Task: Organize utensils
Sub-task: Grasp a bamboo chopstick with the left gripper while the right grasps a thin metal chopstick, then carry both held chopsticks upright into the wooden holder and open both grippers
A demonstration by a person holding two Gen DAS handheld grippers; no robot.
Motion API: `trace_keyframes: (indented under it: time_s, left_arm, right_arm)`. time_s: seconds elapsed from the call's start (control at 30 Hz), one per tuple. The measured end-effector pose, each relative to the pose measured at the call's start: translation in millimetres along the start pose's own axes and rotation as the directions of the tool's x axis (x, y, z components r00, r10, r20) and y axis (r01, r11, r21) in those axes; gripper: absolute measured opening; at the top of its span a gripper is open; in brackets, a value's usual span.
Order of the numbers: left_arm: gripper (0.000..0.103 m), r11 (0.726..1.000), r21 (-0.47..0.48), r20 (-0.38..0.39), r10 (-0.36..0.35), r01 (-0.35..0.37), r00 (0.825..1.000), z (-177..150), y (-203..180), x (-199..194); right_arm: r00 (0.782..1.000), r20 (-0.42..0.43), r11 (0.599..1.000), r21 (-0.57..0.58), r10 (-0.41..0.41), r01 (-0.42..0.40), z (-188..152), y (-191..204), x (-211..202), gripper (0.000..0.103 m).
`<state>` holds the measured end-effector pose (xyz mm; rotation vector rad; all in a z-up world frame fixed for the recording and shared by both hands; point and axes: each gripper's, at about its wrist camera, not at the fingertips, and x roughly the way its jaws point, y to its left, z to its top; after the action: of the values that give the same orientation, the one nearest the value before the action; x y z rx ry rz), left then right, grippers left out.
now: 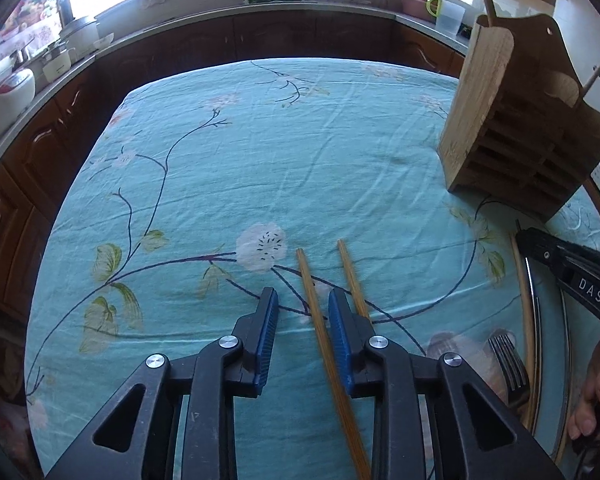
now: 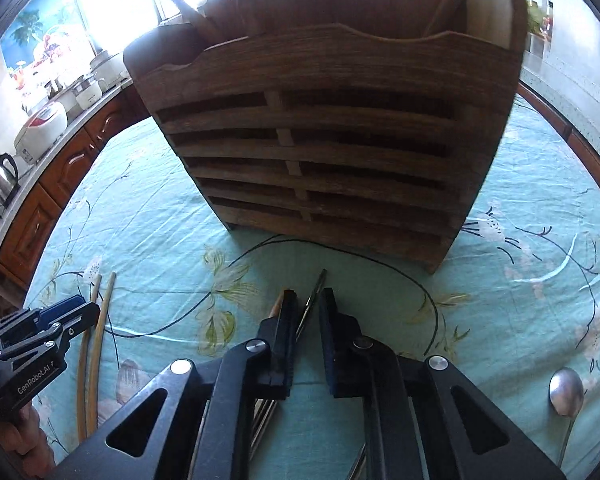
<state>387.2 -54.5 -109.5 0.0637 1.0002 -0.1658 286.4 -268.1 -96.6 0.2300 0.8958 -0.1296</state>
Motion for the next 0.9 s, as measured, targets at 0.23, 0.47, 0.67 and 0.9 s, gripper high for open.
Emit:
trace_keyframes:
  time_s: [0.23, 0.47, 0.67, 0.9]
  left_arm:
    - [0.006, 0.999, 0.031, 0.025, -0.012, 0.011, 1.000, 2.5, -8.0, 4.6]
    - [0.003, 0.996, -0.030, 0.039, -0.082, 0.083, 0.996, -1.7, 7.4, -12.1]
    - [0.003, 0.977, -0.095, 0.124, -0.179, 0.191, 0.976, -7.7, 27.3, -61.5]
    - [0.003, 0.965, -0.078, 0.264, -0.224, 0.252, 0.938, -22.0, 39.7, -141.5]
  right_arm:
    - [1.000, 0.009, 1.000, 0.009, 0.004, -0.004, 1.0, -1.2, 0.3, 0.010]
    - [0.986, 0.050, 0.977, 0.136, 0.158, -0.164, -5.7, -25.0, -24.8, 0.004]
    - [0.967, 0.131, 0.963, 0.132, 0.217, -0.234, -8.4, -37.6, -72.9, 0.004]
    - [0.940, 0.226, 0.955, 0.091, 0.256, -0.282, -17.4, -43.9, -136.1, 0.004]
